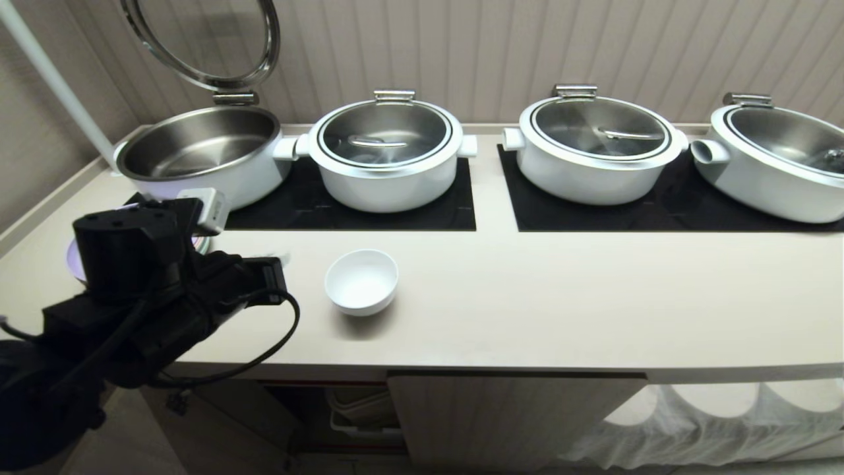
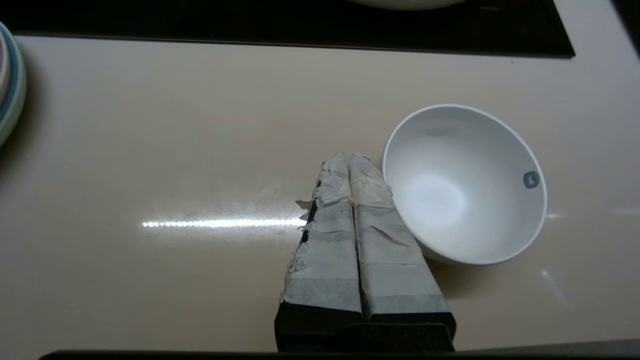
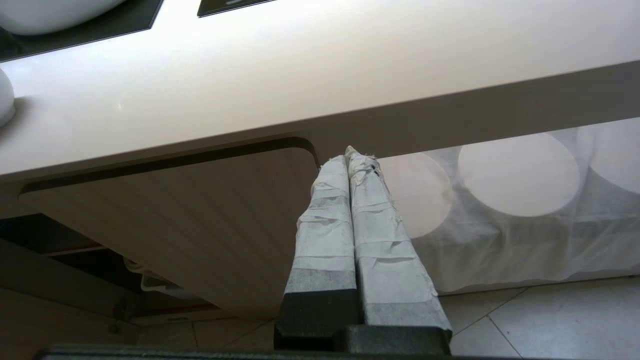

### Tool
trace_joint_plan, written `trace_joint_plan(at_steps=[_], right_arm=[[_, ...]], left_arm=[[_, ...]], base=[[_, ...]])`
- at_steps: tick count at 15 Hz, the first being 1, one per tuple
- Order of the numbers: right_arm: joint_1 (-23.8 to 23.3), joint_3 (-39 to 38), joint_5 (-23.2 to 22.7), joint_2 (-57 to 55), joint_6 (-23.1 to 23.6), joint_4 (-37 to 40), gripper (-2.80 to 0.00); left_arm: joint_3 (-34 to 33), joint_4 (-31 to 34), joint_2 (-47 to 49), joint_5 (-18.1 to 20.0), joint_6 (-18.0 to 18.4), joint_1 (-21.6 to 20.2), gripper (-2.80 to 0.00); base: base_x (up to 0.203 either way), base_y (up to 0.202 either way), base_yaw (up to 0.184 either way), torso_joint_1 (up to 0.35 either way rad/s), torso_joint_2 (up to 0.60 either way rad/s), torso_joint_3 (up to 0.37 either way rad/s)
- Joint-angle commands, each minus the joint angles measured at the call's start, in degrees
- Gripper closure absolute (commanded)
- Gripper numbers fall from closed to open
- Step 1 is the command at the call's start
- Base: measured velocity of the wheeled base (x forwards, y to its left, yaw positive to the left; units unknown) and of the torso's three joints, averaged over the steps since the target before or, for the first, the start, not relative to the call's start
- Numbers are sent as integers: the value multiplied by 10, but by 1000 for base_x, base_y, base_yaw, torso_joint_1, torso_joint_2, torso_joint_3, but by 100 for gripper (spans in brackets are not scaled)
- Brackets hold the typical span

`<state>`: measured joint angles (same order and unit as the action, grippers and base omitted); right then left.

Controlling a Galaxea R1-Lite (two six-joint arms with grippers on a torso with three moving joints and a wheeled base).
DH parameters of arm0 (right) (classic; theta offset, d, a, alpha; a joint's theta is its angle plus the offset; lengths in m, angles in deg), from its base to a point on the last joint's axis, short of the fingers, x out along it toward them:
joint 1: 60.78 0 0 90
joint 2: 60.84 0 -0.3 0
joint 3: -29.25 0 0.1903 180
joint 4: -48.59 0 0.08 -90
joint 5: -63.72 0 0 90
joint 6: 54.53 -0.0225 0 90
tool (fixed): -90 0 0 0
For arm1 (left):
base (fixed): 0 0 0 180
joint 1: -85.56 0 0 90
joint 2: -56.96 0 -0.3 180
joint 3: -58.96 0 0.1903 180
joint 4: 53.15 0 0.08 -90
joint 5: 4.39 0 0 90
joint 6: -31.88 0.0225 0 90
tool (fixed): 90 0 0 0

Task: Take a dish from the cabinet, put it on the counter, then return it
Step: Pick up the bowl from the table

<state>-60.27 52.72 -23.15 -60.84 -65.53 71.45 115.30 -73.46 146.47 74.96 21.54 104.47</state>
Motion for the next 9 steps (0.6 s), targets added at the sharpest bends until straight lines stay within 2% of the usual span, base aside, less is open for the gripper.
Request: trace_joint_plan(at_steps=[1, 4, 7, 9], right_arm=[[0, 0, 0, 0, -1, 0, 0], [0, 0, 0, 0, -1, 0, 0], [0, 0, 0, 0, -1, 0, 0], [0, 0, 0, 0, -1, 0, 0]], left_arm=[[-28, -2, -40, -1, 0, -18, 0], [-85, 1, -94, -1, 9, -57, 0], [-160, 2, -164, 1, 48, -102, 0], [-200, 2, -210, 2, 60, -130, 0]], base=[[0, 0, 0, 0, 0, 0], [0, 0, 0, 0, 0, 0], [0, 0, 0, 0, 0, 0], [0, 0, 0, 0, 0, 0]])
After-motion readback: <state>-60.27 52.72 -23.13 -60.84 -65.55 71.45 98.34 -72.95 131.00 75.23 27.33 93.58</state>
